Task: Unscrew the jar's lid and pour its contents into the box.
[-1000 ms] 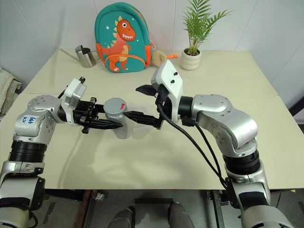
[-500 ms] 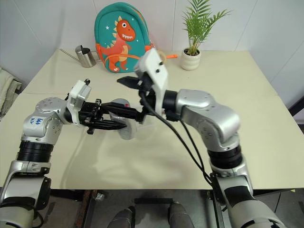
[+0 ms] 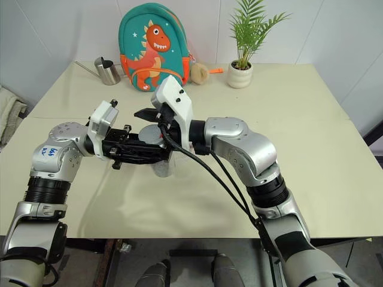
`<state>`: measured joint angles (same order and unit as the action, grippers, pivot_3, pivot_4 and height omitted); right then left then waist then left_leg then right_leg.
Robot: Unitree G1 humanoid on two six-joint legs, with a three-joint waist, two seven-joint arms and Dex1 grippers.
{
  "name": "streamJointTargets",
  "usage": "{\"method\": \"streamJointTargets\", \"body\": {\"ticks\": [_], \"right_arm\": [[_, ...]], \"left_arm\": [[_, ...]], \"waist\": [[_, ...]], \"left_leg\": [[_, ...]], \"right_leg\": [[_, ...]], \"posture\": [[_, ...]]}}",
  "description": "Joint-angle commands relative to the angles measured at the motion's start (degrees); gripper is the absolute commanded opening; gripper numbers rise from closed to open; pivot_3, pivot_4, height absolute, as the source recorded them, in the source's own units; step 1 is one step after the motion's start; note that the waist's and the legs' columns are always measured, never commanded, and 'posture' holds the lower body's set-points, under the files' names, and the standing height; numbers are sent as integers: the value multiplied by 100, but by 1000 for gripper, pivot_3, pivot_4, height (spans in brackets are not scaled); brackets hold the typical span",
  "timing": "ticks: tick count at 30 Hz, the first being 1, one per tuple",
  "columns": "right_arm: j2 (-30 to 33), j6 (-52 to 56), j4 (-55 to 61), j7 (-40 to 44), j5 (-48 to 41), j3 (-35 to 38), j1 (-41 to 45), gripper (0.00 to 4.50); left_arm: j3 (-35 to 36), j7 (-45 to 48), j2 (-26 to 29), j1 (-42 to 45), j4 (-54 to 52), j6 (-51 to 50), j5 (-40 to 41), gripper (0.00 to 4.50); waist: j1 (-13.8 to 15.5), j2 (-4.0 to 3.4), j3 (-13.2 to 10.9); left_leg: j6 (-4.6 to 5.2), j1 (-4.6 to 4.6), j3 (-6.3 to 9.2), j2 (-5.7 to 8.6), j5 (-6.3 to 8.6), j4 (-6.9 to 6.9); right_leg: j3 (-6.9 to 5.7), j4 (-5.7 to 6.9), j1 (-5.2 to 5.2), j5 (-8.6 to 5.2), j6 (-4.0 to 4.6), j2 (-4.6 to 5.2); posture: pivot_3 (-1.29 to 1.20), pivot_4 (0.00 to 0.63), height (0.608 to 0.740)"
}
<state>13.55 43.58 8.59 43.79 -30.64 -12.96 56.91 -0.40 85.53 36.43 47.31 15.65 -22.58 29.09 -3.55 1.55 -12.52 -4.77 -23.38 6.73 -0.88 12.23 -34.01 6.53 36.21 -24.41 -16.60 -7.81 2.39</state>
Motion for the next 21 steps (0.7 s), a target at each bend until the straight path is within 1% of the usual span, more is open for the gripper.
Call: {"method": "streamJointTargets", "body": {"ticks": [1,12,21], "right_arm": [[-104,-220,-32,15,104,28,166,4457],[29,-192,-14,-53,256,165,111,4457],[491,96,353,-79,158,405,-86,4457]], "left_arm": [[36,31,-8,112,-295,15,87,1861],[34,38,16,78,-338,19,89,1861],[60,23,73,64,-323,12,70,1861]], "waist": [[0,0,0],[0,0,0],[7,0,0]], "left_leg": [[0,0,0,0,0,0],[-1,0,0,0,-1,0],[-1,0,0,0,-1,-1]], "right_leg": [[0,0,0,0,0,0],[0,3,-1,0,0,0],[0,4,-1,0,1,1]], "posture": [[0,150,740],[0,150,740],[0,150,740]]}}
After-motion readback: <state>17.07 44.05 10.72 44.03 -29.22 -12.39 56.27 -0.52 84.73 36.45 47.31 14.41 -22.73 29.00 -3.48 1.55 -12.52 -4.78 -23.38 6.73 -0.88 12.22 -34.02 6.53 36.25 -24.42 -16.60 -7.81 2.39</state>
